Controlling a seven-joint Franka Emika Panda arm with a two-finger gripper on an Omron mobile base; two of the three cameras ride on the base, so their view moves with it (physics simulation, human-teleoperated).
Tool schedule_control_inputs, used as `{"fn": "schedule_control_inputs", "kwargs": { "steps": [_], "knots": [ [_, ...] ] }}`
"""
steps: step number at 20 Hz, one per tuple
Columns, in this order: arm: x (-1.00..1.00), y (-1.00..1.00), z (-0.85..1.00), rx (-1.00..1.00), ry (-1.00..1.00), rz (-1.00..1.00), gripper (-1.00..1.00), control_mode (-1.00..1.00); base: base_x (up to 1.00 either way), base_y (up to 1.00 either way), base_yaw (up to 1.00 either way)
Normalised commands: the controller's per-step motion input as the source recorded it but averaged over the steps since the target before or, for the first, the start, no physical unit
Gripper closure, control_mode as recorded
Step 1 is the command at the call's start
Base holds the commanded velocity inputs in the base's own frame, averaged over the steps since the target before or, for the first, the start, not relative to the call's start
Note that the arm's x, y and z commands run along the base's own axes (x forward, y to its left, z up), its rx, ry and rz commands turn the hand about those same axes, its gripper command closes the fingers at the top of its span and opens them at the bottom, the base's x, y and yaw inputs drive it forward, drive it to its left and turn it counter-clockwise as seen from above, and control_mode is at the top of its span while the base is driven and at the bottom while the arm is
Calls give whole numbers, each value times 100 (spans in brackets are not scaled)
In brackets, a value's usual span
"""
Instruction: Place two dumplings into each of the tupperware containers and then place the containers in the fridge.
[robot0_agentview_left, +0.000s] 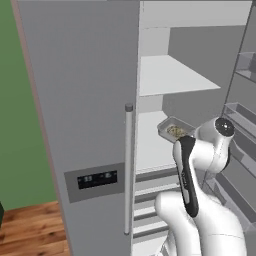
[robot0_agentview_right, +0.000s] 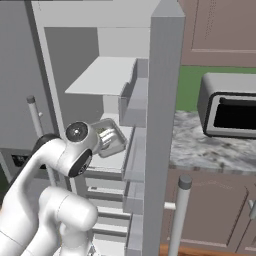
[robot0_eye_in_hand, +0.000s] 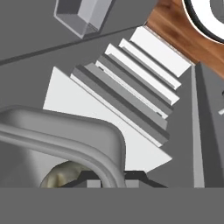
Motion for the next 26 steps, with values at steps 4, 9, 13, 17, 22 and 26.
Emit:
{"fn": "schedule_control_inputs", "kwargs": {
  "steps": [4,9,13,17,22,26],
  "knots": [
    [45,-32,-19,1,3,0,100,-100,0,0,0],
    [61,-17,-24,0,8,0,100,-100,0,0,0],
    [82,0,-13,0,9,0,100,-100,0,0,0],
    [67,-23,-14,2,2,1,100,-100,0,0,0],
    [60,-29,-14,4,0,3,100,-100,0,0,0],
    [62,-9,-29,0,3,2,100,-100,0,0,0]
  ]
}}
